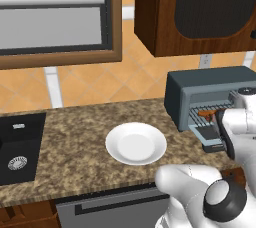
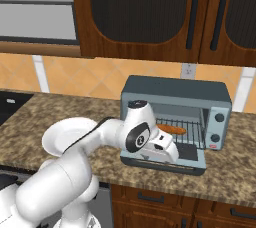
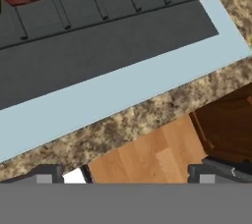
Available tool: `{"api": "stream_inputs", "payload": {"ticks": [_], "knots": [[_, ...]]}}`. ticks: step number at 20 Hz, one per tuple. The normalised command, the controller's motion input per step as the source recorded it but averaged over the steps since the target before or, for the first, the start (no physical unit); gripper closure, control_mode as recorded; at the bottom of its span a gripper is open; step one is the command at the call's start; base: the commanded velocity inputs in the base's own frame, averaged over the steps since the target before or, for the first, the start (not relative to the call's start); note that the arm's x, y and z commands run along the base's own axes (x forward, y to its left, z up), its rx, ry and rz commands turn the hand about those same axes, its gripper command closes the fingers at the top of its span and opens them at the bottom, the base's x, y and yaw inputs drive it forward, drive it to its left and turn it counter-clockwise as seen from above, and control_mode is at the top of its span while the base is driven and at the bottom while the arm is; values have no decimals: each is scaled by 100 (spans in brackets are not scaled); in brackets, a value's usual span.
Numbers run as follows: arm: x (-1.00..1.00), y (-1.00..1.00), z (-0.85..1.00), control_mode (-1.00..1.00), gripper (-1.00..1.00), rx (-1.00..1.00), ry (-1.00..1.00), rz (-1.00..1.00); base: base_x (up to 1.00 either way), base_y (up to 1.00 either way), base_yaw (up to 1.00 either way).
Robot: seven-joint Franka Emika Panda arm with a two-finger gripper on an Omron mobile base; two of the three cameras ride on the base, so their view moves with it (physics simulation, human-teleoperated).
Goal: Pick up the kebab skewer and baguette bread, and place them inside the toaster oven. Close the toaster oven door and start by setting the timer.
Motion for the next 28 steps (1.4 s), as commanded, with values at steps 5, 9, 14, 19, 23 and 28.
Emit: {"api": "stream_inputs", "payload": {"ticks": [5, 9, 14, 19, 23, 28], "knots": [[22, -15, -5, -100, -100, -8, 0, -9, 0, 0, 0], [23, -26, 0, -100, -100, -1, 0, -10, 0, 0, 0], [43, -19, -5, -100, -100, 0, 2, -12, 0, 0, 0], [38, 6, -12, -100, -100, 0, 0, -11, 0, 0, 0], [36, 9, -14, -100, -100, 0, 0, -16, 0, 0, 0], [47, 0, -3, -100, -100, 0, 0, -15, 0, 0, 0]]}}
